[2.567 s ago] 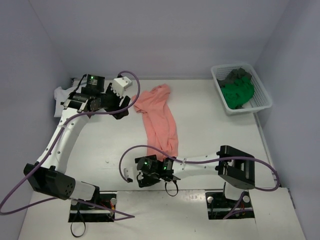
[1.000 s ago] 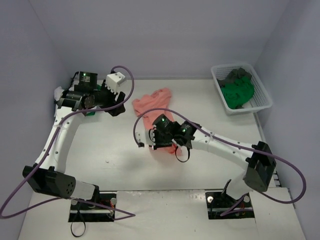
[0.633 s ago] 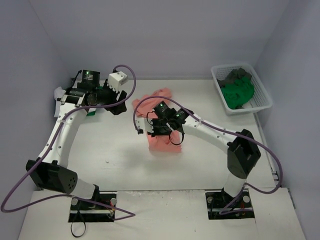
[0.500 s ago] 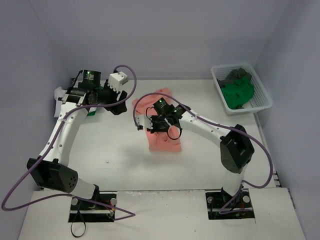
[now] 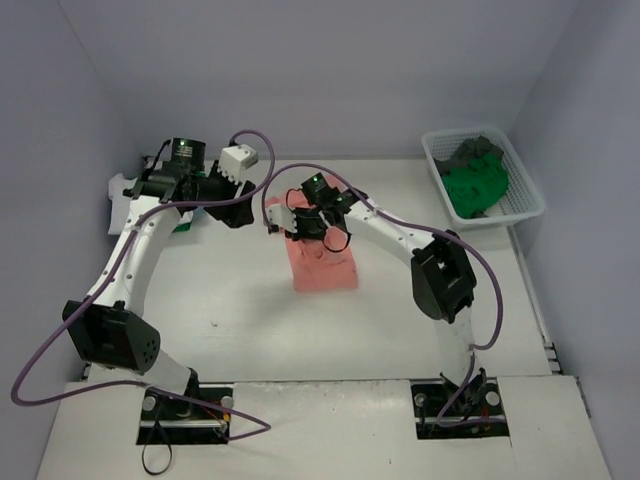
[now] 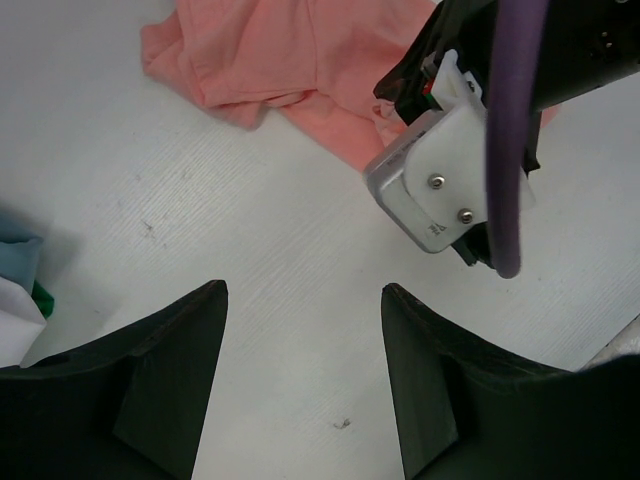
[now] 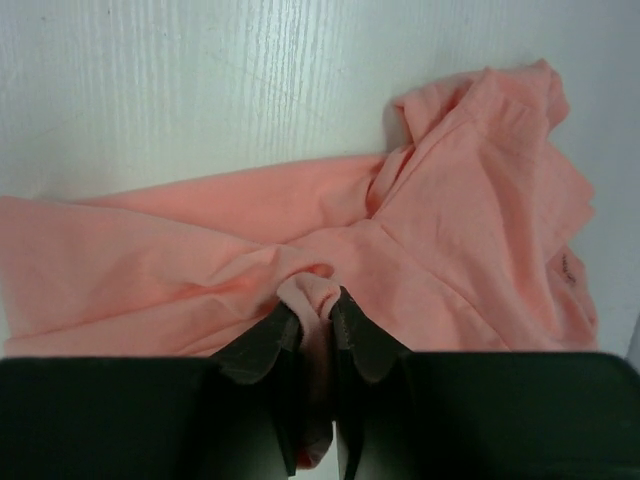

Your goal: Fold and stack the t-shirts

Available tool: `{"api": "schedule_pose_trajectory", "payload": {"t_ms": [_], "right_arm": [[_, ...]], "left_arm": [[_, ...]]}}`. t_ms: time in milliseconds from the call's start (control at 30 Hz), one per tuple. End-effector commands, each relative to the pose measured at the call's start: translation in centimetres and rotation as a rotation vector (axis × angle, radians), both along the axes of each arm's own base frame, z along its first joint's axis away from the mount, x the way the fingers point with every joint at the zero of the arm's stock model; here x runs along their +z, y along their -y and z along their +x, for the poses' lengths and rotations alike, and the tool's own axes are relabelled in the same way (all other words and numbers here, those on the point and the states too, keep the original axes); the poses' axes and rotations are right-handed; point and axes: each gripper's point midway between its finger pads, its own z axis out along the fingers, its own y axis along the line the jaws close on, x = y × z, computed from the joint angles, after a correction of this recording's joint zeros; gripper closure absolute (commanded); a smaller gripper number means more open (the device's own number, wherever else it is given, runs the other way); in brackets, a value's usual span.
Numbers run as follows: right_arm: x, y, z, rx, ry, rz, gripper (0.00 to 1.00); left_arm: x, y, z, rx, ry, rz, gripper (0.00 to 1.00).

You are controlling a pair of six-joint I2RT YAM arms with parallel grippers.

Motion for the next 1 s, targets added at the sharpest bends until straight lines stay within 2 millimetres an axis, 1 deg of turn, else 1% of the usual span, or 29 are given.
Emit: {"api": "schedule_pose_trajectory", "payload": {"t_ms": [0, 33, 67, 100, 133, 200, 233, 267, 300, 333, 367, 400, 433, 500, 533, 567, 600, 633, 700, 733, 767, 800, 833, 867, 900, 933, 967], "right_arm": [[1.2, -1.6, 1.1, 0.015, 0.025, 0.058, 0.88], [0.8, -1.6, 1.1, 0.011, 0.021, 0.056, 0.84], [-0.2, -1.4, 0.9, 0.008, 0.005, 0.040, 0.69], [-0.6, -1.2, 0.8, 0.004, -0.002, 0.032, 0.61], [-0.8, -1.1, 0.8, 0.000, -0.001, 0.031, 0.46], [-1.7, -0.6, 0.4, -0.010, -0.013, 0.014, 0.38], [-1.6, -0.8, 0.4, -0.022, -0.010, 0.024, 0.37], [-1.3, -0.5, 0.5, -0.039, 0.004, 0.023, 0.35], [-1.9, -0.2, 0.3, -0.053, 0.000, 0.014, 0.35], [-0.7, -0.5, 0.4, -0.066, 0.031, 0.039, 0.34], [-0.5, -0.1, 0.8, -0.095, 0.058, 0.033, 0.34], [-1.1, 0.4, 0.5, -0.112, 0.066, 0.024, 0.34], [0.7, 0.2, 1.0, -0.139, 0.115, 0.066, 0.34], [1.8, 0.6, 0.9, -0.173, 0.148, 0.084, 0.34], [3.1, 0.7, 0.7, -0.200, 0.167, 0.120, 0.33], [3.6, 0.9, 0.6, -0.215, 0.181, 0.130, 0.33], [4.2, 1.2, 0.6, -0.237, 0.198, 0.141, 0.33], [6.0, 1.3, 0.5, -0.251, 0.231, 0.185, 0.33], [7.5, 1.3, -0.1, -0.261, 0.231, 0.228, 0.33], [8.9, 1.7, -0.6, -0.269, 0.244, 0.254, 0.34], [9.6, 1.8, -0.9, -0.280, 0.241, 0.273, 0.34], [9.9, 1.9, -1.5, -0.274, 0.233, 0.272, 0.34], [11.1, 2.0, -2.1, -0.262, 0.237, 0.290, 0.35], [11.0, 2.2, -2.7, -0.255, 0.221, 0.276, 0.38], [10.4, 2.6, -3.8, -0.236, 0.185, 0.239, 0.43], [10.6, 2.5, -4.8, -0.208, 0.162, 0.240, 0.63], [10.4, 2.6, -5.2, -0.204, 0.145, 0.229, 0.89]], "left_arm": [[3.1, 0.2, 0.6, -0.009, 0.092, -0.033, 0.43], [3.2, 0.2, 0.6, -0.009, 0.094, -0.034, 0.43], [3.2, 0.2, 0.5, -0.009, 0.093, -0.036, 0.43], [3.1, 0.2, 0.4, -0.010, 0.092, -0.037, 0.43], [3.1, 0.2, 0.4, -0.011, 0.094, -0.038, 0.43], [3.1, 0.3, 0.3, -0.013, 0.092, -0.042, 0.43], [3.1, 0.3, 0.4, -0.014, 0.093, -0.041, 0.43], [3.1, 0.3, 0.3, -0.014, 0.090, -0.043, 0.43], [3.2, 0.3, 0.3, -0.016, 0.093, -0.045, 0.43], [3.0, 0.4, 0.3, -0.017, 0.087, -0.047, 0.43], [3.1, 0.4, 0.3, -0.018, 0.090, -0.048, 0.43], [3.1, 0.4, 0.2, -0.019, 0.087, -0.049, 0.43], [3.1, 0.5, 0.2, -0.021, 0.088, -0.051, 0.43], [3.2, 0.5, 0.2, -0.022, 0.090, -0.055, 0.43], [3.5, 0.6, 0.2, -0.023, 0.095, -0.059, 0.43], [3.6, 0.6, 0.1, -0.024, 0.096, -0.062, 0.43], [3.7, 0.6, 0.0, -0.025, 0.097, -0.065, 0.43], [3.8, 0.7, 0.0, -0.027, 0.099, -0.067, 0.43], [3.9, 0.7, -0.1, -0.025, 0.102, -0.070, 0.43], [4.0, 0.7, -0.1, -0.025, 0.107, -0.070, 0.43], [3.9, 0.7, -0.2, -0.025, 0.106, -0.072, 0.43], [3.9, 0.7, -0.1, -0.026, 0.108, -0.072, 0.43], [3.9, 0.7, -0.2, -0.028, 0.106, -0.074, 0.43], [3.9, 0.8, -0.2, -0.031, 0.103, -0.077, 0.43], [3.9, 0.8, -0.3, -0.032, 0.103, -0.078, 0.43], [3.9, 0.9, -0.3, -0.033, 0.101, -0.079, 0.43], [3.9, 0.9, -0.3, -0.033, 0.100, -0.081, 0.43]]}}
